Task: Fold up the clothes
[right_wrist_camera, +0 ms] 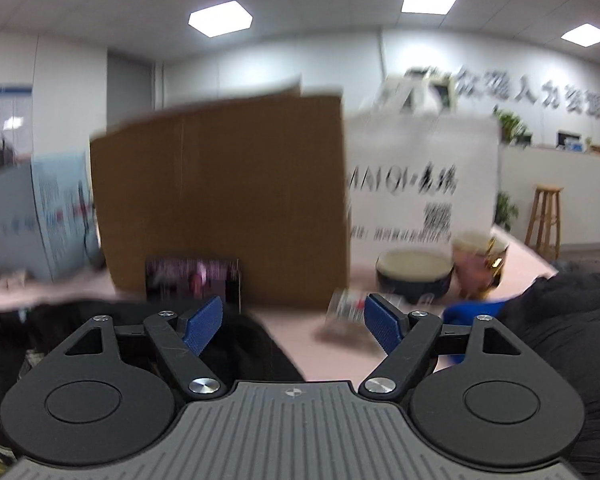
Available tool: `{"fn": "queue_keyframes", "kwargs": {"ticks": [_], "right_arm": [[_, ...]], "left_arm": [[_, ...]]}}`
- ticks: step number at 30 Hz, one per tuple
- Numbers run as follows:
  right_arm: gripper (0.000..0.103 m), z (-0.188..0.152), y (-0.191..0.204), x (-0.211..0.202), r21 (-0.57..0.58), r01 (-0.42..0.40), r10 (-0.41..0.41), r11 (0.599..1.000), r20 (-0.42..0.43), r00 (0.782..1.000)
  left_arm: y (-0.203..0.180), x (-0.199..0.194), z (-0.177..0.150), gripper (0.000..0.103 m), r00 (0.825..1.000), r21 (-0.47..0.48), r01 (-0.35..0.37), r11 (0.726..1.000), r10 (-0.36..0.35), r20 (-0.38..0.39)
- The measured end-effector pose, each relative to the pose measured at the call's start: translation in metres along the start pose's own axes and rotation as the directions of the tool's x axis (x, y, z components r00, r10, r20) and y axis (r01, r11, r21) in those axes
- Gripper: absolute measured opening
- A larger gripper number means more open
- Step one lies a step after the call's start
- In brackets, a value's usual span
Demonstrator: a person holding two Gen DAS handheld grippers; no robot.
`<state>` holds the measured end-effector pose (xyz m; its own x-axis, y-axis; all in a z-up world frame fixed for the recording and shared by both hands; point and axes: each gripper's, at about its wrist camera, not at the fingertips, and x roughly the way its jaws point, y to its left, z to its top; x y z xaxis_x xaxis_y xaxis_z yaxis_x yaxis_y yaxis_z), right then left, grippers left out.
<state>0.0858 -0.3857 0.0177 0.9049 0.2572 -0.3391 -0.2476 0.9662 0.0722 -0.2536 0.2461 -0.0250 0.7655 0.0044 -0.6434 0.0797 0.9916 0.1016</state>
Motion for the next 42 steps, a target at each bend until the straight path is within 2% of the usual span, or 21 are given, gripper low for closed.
{"fn": "queue_keyframes", "kwargs": {"ticks": [4,6,7,9,12,14,15,16,18,19,20,22,25,29,31,32,36,39,40,41,42], "right_arm": [[0.077,-0.026,-0.012,0.021,0.111,-0.14,0.151,0.984,-0.096,0.984],[0.077,-0.034,-0.01,0.028,0.139,-0.174,0.192,0.975,-0.128,0.973],[0.077,-0.035,-0.007,0.034,0.138,-0.179,0.198,0.974,-0.144,0.97],[0.077,-0.033,0.0,0.045,0.123,-0.176,0.194,0.977,-0.158,0.968],[0.077,-0.032,0.005,0.052,0.123,-0.159,0.177,0.98,-0.148,0.973],[0.077,-0.032,0.005,0.059,0.14,-0.149,0.168,0.979,-0.138,0.976],[0.076,-0.032,0.003,0.06,0.152,-0.143,0.164,0.978,-0.137,0.977],[0.07,-0.03,0.0,0.061,0.16,-0.141,0.162,0.977,-0.134,0.978],[0.044,-0.031,-0.003,0.06,0.183,-0.131,0.154,0.974,-0.116,0.981],[0.023,-0.029,-0.005,0.059,0.19,-0.123,0.146,0.974,-0.112,0.983],[0.017,-0.028,-0.005,0.058,0.189,-0.113,0.134,0.975,-0.105,0.985],[0.016,-0.026,0.0,0.054,0.166,-0.089,0.103,0.982,-0.08,0.991],[0.014,-0.012,0.02,0.038,0.046,-0.022,0.021,0.999,0.023,1.0],[0.013,0.028,0.064,0.002,-0.187,0.09,-0.041,0.978,0.248,0.968],[0.013,0.048,0.089,-0.015,-0.272,0.15,-0.047,0.95,0.35,0.936],[0.012,0.055,0.1,-0.023,-0.3,0.178,-0.047,0.937,0.399,0.916],[0.012,0.071,0.137,-0.07,-0.348,0.28,-0.011,0.895,0.609,0.793],[0.012,0.065,0.152,-0.121,-0.328,0.284,0.05,0.901,0.729,0.682],[0.012,0.06,0.155,-0.135,-0.339,0.285,0.072,0.897,0.746,0.662],[0.012,0.054,0.157,-0.148,-0.355,0.281,0.094,0.892,0.753,0.651],[0.012,0.043,0.158,-0.162,-0.377,0.27,0.116,0.886,0.744,0.658]], "left_arm": [[-0.004,-0.026,0.0,0.093,0.992,-0.095,0.044,0.995,-0.032,0.126],[-0.016,-0.049,0.011,0.093,0.958,-0.064,0.091,0.994,-0.069,0.28],[-0.027,-0.063,0.018,0.093,0.916,-0.01,0.143,0.99,-0.128,0.38],[-0.047,-0.091,0.032,0.093,0.803,0.106,0.219,0.97,-0.241,0.546],[-0.065,-0.123,0.041,0.093,0.657,0.235,0.225,0.946,-0.325,0.68],[-0.067,-0.13,0.049,0.095,0.63,0.221,0.196,0.955,-0.295,0.719],[-0.068,-0.132,0.053,0.101,0.624,0.206,0.183,0.961,-0.276,0.731],[-0.067,-0.128,0.061,0.103,0.639,0.173,0.171,0.97,-0.243,0.73],[-0.063,-0.114,0.086,0.103,0.667,0.131,0.156,0.979,-0.202,0.717],[-0.063,-0.107,0.096,0.103,0.672,0.138,0.155,0.978,-0.207,0.711],[-0.064,-0.095,0.113,0.103,0.676,0.158,0.158,0.975,-0.223,0.702],[-0.068,-0.069,0.148,0.103,0.685,0.205,0.167,0.964,-0.263,0.679],[-0.096,-0.015,0.21,0.103,0.718,0.324,0.204,0.924,-0.366,0.592],[-0.161,0.051,0.264,0.103,0.724,0.483,0.315,0.817,-0.536,0.434],[-0.194,0.077,0.277,0.103,0.708,0.526,0.397,0.752,-0.615,0.346],[-0.217,0.093,0.284,0.103,0.687,0.542,0.464,0.701,-0.67,0.28],[-0.268,0.13,0.289,0.103,0.613,0.544,0.611,0.575,-0.779,0.135],[-0.275,0.156,0.286,0.103,0.572,0.458,0.691,0.559,-0.811,0.126],[-0.273,0.165,0.285,0.103,0.575,0.414,0.708,0.573,-0.807,0.134],[-0.27,0.174,0.283,0.103,0.594,0.357,0.715,0.601,-0.791,0.142],[-0.268,0.179,0.28,0.103,0.62,0.324,0.705,0.631,-0.77,0.151]]}}
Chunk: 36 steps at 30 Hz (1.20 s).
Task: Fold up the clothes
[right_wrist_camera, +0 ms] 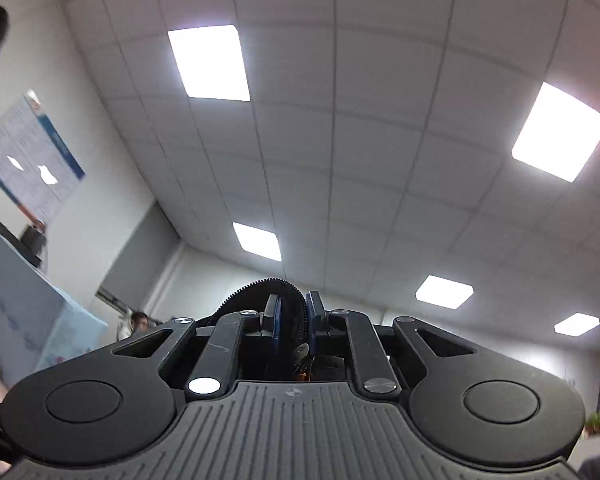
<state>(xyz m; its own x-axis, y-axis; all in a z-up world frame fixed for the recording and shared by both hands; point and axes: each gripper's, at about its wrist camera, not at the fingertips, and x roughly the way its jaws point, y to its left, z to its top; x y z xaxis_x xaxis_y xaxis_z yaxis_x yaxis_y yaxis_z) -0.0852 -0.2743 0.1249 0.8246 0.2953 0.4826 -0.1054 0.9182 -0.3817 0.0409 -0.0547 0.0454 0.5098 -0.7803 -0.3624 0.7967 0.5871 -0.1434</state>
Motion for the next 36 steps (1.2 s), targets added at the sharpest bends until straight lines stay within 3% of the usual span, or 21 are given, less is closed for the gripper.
{"fn": "queue_keyframes", "kwargs": {"ticks": [2,3,5,8,11,13,15,16,17,19,20,21,22,24,25,27,28,29,31,33,36], "right_arm": [[0.012,0.007,0.0,-0.034,-0.011,-0.059,0.059,0.998,-0.018,0.998],[0.012,0.005,-0.002,-0.05,0.0,-0.115,0.114,0.993,-0.069,0.991],[0.012,-0.004,-0.013,-0.069,0.098,-0.222,0.238,0.97,-0.193,0.952],[0.012,-0.024,-0.026,-0.084,0.274,-0.321,0.4,0.906,-0.313,0.861],[0.012,-0.041,-0.032,-0.096,0.451,-0.346,0.525,0.823,-0.37,0.766],[0.014,-0.049,-0.035,-0.097,0.553,-0.351,0.608,0.756,-0.394,0.69],[0.026,-0.047,-0.033,-0.104,0.605,-0.362,0.668,0.709,-0.414,0.618],[0.042,-0.042,-0.032,-0.111,0.618,-0.371,0.689,0.693,-0.416,0.593],[0.05,-0.036,-0.033,-0.117,0.627,-0.385,0.706,0.677,-0.405,0.581],[0.06,-0.023,-0.041,-0.126,0.641,-0.431,0.73,0.635,-0.315,0.607],[0.064,-0.017,-0.047,-0.128,0.647,-0.44,0.729,0.623,-0.275,0.627],[0.065,-0.011,-0.056,-0.13,0.652,-0.44,0.716,0.618,-0.234,0.658],[0.065,-0.006,-0.065,-0.13,0.654,-0.434,0.697,0.62,-0.205,0.687],[0.069,-0.008,-0.079,-0.122,0.633,-0.383,0.634,0.672,-0.224,0.741],[0.075,-0.011,-0.085,-0.117,0.617,-0.35,0.597,0.705,-0.249,0.763],[0.075,-0.023,-0.091,-0.096,0.55,-0.237,0.486,0.801,-0.364,0.795],[0.075,-0.03,-0.093,-0.084,0.514,-0.186,0.433,0.837,-0.416,0.8],[0.075,-0.039,-0.095,-0.073,0.488,-0.156,0.403,0.859,-0.454,0.795],[0.075,-0.06,-0.097,-0.047,0.424,-0.094,0.333,0.901,-0.535,0.776],[0.071,-0.083,-0.095,-0.025,0.39,-0.054,0.299,0.919,-0.602,0.741],[0.055,-0.107,-0.088,-0.005,0.377,-0.075,0.319,0.923,-0.644,0.695]], "left_arm": [[0.008,0.001,-0.01,0.103,0.996,-0.046,-0.079,0.996,0.077,-0.037],[0.012,0.001,-0.016,0.103,0.991,-0.064,-0.121,0.991,0.117,-0.063],[0.016,-0.008,-0.029,0.103,0.984,-0.077,-0.152,0.985,0.144,-0.107],[0.019,-0.027,-0.046,0.103,0.978,-0.071,-0.169,0.983,0.158,-0.138],[0.02,-0.052,-0.053,0.103,0.968,-0.084,-0.239,0.967,0.231,-0.097],[0.02,-0.073,-0.056,0.103,0.958,-0.104,-0.286,0.952,0.281,-0.063],[0.02,-0.085,-0.056,0.103,0.943,-0.112,-0.332,0.937,0.33,-0.031],[0.021,-0.09,-0.057,0.103,0.928,-0.115,-0.373,0.921,0.373,-0.023],[0.024,-0.098,-0.057,0.103,0.902,-0.119,-0.431,0.894,0.432,-0.022],[0.035,-0.117,-0.06,0.103,0.855,-0.135,-0.516,0.846,0.517,-0.031],[0.041,-0.126,-0.063,0.103,0.82,-0.159,-0.569,0.807,0.57,-0.042],[0.047,-0.134,-0.065,0.103,0.8,-0.179,-0.596,0.783,0.598,-0.05],[0.054,-0.145,-0.065,0.103,0.785,-0.197,-0.614,0.764,0.616,-0.057],[0.064,-0.163,-0.072,0.103,0.759,-0.229,-0.645,0.729,0.647,-0.076],[0.066,-0.168,-0.079,0.103,0.76,-0.244,-0.643,0.726,0.644,-0.088],[0.075,-0.178,-0.088,0.103,0.773,-0.284,-0.627,0.725,0.623,-0.118],[0.078,-0.18,-0.093,0.103,0.79,-0.297,-0.607,0.737,0.599,-0.127],[0.083,-0.178,-0.093,0.103,0.815,-0.317,-0.575,0.754,0.562,-0.142],[0.09,-0.176,-0.091,0.103,0.835,-0.34,-0.547,0.765,0.528,-0.156],[0.096,-0.169,-0.082,0.103,0.864,-0.369,-0.501,0.783,0.476,-0.162],[0.101,-0.158,-0.074,0.103,0.888,-0.389,-0.46,0.798,0.428,-0.171]]}}
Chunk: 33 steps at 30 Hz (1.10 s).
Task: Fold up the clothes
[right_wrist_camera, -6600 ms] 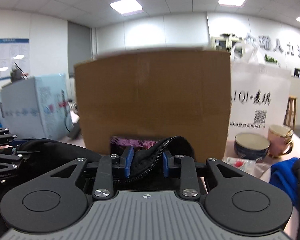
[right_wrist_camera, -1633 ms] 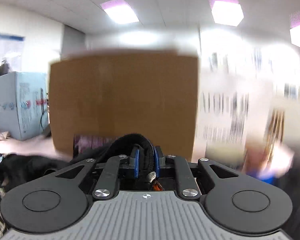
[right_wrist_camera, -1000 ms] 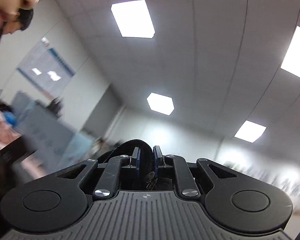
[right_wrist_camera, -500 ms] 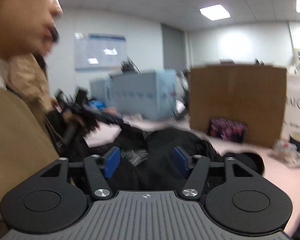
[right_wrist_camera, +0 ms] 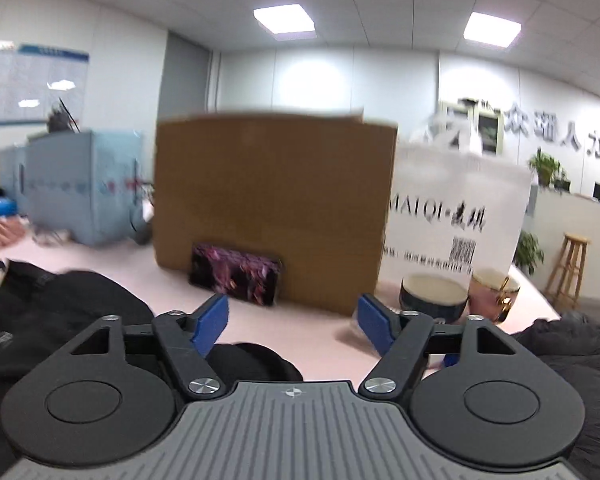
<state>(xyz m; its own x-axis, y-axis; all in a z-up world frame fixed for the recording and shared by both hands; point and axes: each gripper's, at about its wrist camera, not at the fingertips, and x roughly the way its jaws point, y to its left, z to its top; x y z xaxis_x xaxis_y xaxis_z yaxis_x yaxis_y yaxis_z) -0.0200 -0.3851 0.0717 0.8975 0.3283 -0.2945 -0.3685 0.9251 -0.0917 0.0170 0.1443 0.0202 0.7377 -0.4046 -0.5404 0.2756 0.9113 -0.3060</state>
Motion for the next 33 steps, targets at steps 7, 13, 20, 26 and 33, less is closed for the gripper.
{"fn": "queue_keyframes", "kwargs": {"ticks": [7,13,20,26,33], "right_arm": [[0.05,-0.013,0.025,0.083,-0.142,-0.13,0.099,0.981,-0.209,0.973],[0.019,-0.043,0.012,0.128,-0.077,-0.21,0.174,0.975,-0.333,0.927],[0.006,-0.047,0.0,0.117,0.082,-0.177,0.192,0.981,-0.247,0.95],[0.006,-0.038,-0.028,0.072,0.412,-0.099,0.127,0.906,-0.041,0.991],[0.005,-0.059,-0.067,0.01,0.798,-0.123,0.038,0.589,0.125,0.991]], "left_arm": [[0.007,0.049,0.012,0.103,0.999,-0.187,-0.012,0.982,0.004,-0.043],[0.027,0.068,0.0,0.095,0.999,-0.454,-0.01,0.891,0.025,0.026],[-0.003,0.085,-0.008,0.026,0.942,-0.248,-0.303,0.92,0.329,0.07],[-0.019,0.051,-0.008,0.006,0.943,-0.179,-0.209,0.961,0.247,0.222],[-0.098,0.013,-0.019,0.087,0.943,0.353,-0.21,0.912,0.093,0.321]]}}
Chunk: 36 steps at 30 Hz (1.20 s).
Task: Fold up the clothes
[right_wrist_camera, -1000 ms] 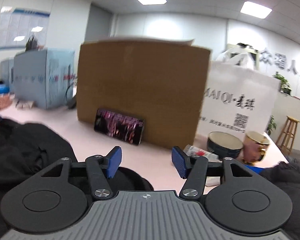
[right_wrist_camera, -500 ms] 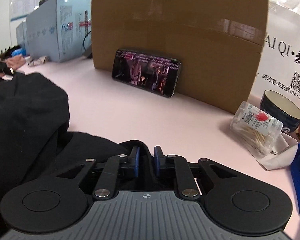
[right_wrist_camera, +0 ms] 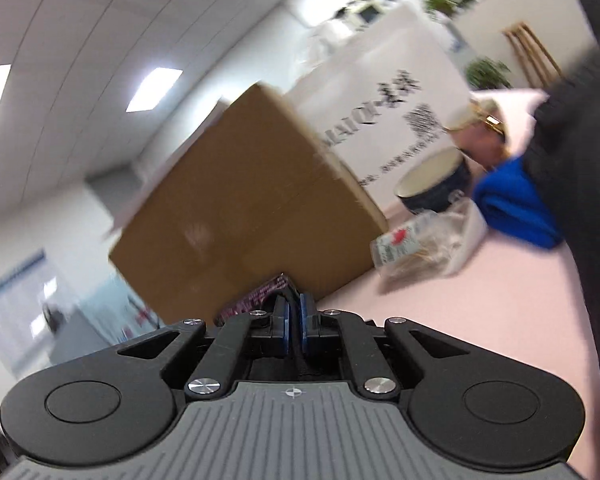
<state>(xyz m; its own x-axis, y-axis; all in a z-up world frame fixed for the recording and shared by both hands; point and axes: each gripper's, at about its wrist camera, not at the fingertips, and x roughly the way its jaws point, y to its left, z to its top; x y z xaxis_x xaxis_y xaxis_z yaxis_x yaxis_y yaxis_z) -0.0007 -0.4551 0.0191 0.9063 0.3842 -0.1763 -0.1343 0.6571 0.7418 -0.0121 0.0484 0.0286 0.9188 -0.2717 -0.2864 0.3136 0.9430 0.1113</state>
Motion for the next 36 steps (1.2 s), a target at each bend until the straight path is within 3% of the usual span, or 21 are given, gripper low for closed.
{"fn": "queue_keyframes", "kwargs": {"ticks": [1,2,3,7,8,10,11,12,13,15,17,19,20,22,25,28,29,30,31,33,36], "right_arm": [[0.005,0.0,-0.006,-0.003,0.057,-0.014,0.014,0.998,0.002,1.0],[0.005,-0.001,-0.012,-0.006,0.102,-0.025,0.024,0.994,0.007,1.0],[0.005,-0.002,-0.016,-0.008,0.129,-0.029,0.027,0.991,0.018,0.999],[0.005,-0.009,-0.035,-0.015,0.298,-0.092,0.074,0.95,0.073,0.995],[0.005,-0.012,-0.039,-0.016,0.338,-0.113,0.088,0.934,0.087,0.992],[0.005,-0.018,-0.041,-0.017,0.391,-0.144,0.112,0.909,0.104,0.988],[0.005,-0.019,-0.04,-0.018,0.406,-0.157,0.123,0.9,0.11,0.986],[0.005,-0.02,-0.038,-0.021,0.411,-0.17,0.132,0.896,0.118,0.984],[0.005,-0.02,-0.036,-0.024,0.408,-0.183,0.143,0.894,0.128,0.981],[0.005,-0.019,-0.029,-0.033,0.397,-0.203,0.15,0.895,0.161,0.975],[0.004,-0.018,-0.023,-0.044,0.393,-0.221,0.155,0.893,0.193,0.969],[0.004,-0.019,-0.015,-0.056,0.397,-0.258,0.176,0.881,0.232,0.957],[0.004,-0.02,-0.011,-0.063,0.408,-0.292,0.195,0.865,0.263,0.945],[0.004,-0.021,-0.003,-0.076,0.423,-0.36,0.234,0.831,0.32,0.918],[0.004,-0.021,0.017,-0.101,0.37,-0.431,0.278,0.823,0.399,0.874],[0.006,-0.015,0.034,-0.124,0.299,-0.35,0.21,0.888,0.414,0.886],[0.01,-0.013,0.039,-0.128,0.253,-0.266,0.155,0.93,0.385,0.91],[0.018,-0.01,0.046,-0.129,0.178,-0.147,0.082,0.973,0.33,0.941],[0.036,-0.009,0.05,-0.13,0.116,-0.052,0.016,0.992,0.288,0.957],[0.042,-0.012,0.045,-0.131,0.085,0.076,-0.094,0.993,0.228,0.969],[0.053,-0.016,0.025,-0.134,0.128,0.139,-0.158,0.982,0.155,0.975]], "left_arm": [[-0.018,-0.002,-0.001,0.094,0.999,0.144,0.035,0.989,-0.034,-0.004],[-0.038,-0.003,-0.004,0.094,0.996,0.319,0.095,0.943,-0.088,-0.035],[-0.052,-0.002,-0.008,0.094,0.988,0.416,0.15,0.897,-0.127,-0.082],[-0.089,0.009,-0.017,0.093,0.951,0.544,0.307,0.781,-0.224,-0.214],[-0.1,0.012,-0.017,0.093,0.94,0.551,0.341,0.761,-0.259,-0.223],[-0.118,0.018,-0.018,0.093,0.936,0.567,0.353,0.744,-0.293,-0.198],[-0.127,0.021,-0.018,0.088,0.939,0.579,0.341,0.74,-0.297,-0.174],[-0.134,0.024,-0.019,0.066,0.944,0.59,0.325,0.739,-0.293,-0.153],[-0.139,0.027,-0.019,0.039,0.948,0.591,0.312,0.744,-0.286,-0.141],[-0.144,0.027,-0.013,0.017,0.962,0.554,0.262,0.791,-0.259,-0.084],[-0.142,0.015,-0.004,0.013,0.976,0.519,0.168,0.838,-0.214,0.029],[-0.136,-0.006,0.008,0.011,0.972,0.49,0.058,0.87,-0.161,0.17],[-0.13,-0.02,0.018,0.011,0.958,0.453,-0.009,0.891,-0.122,0.259],[-0.117,-0.042,0.029,0.011,0.933,0.372,-0.073,0.925,-0.068,0.353],[-0.101,-0.072,0.035,0.011,0.895,0.29,-0.145,0.946,0.001,0.446],[-0.083,-0.106,0.033,0.01,0.854,0.159,-0.171,0.972,0.066,0.515],[-0.077,-0.119,0.029,0.01,0.84,0.113,-0.167,0.979,0.081,0.537],[-0.072,-0.13,0.026,0.01,0.828,0.077,-0.162,0.984,0.093,0.553],[-0.07,-0.137,0.023,0.01,0.827,0.066,-0.143,0.987,0.083,0.555],[-0.064,-0.149,0.009,0.011,0.839,0.064,-0.065,0.996,0.02,0.544],[-0.064,-0.145,-0.008,0.011,0.89,0.076,-0.006,0.997,-0.029,0.454]]}}
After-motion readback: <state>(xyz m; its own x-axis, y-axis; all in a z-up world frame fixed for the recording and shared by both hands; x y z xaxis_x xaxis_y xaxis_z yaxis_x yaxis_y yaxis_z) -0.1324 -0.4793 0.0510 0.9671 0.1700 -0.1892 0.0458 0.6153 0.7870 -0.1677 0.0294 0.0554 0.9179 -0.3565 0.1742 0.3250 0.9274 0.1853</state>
